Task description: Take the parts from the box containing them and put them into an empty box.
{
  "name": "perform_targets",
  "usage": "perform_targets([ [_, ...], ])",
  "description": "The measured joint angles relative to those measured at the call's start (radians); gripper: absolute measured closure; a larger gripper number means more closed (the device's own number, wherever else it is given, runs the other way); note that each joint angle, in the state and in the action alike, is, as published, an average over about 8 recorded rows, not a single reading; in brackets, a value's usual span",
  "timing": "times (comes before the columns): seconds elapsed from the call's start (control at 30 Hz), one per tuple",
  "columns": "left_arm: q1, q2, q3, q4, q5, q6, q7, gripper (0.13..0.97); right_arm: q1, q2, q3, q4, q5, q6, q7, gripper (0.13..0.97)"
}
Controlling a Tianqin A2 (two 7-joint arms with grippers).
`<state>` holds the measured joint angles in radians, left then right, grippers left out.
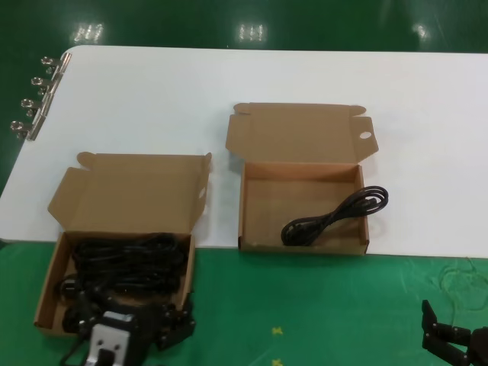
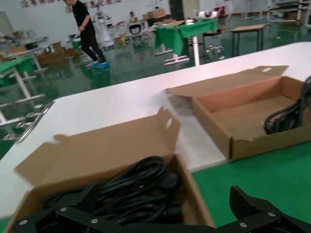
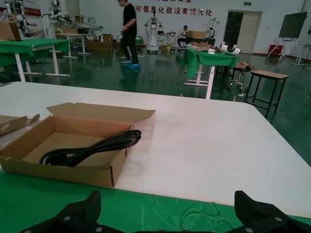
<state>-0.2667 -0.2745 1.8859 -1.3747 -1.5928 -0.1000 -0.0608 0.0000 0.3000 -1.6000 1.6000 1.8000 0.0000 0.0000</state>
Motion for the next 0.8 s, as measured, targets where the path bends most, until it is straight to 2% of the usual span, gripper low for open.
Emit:
perform_targets([
  [0.5,0.197,-0.019,-0.211,-0.166,-0.152,0.074,0.045,0.132,0.000,0.000,0.000,0.000,0.000,0.000,0.000,0.129],
  [0.63,0.214,-0.021,-0.230,-0.181,-0.167,0.080,0.049,0.132,0.000,0.000,0.000,0.000,0.000,0.000,0.000,0.129],
  [0.8,0.211,-0.020,-0.227,-0.178,-0.164,0.079,0.048,0.132,0.000,0.000,0.000,0.000,0.000,0.000,0.000,0.129],
])
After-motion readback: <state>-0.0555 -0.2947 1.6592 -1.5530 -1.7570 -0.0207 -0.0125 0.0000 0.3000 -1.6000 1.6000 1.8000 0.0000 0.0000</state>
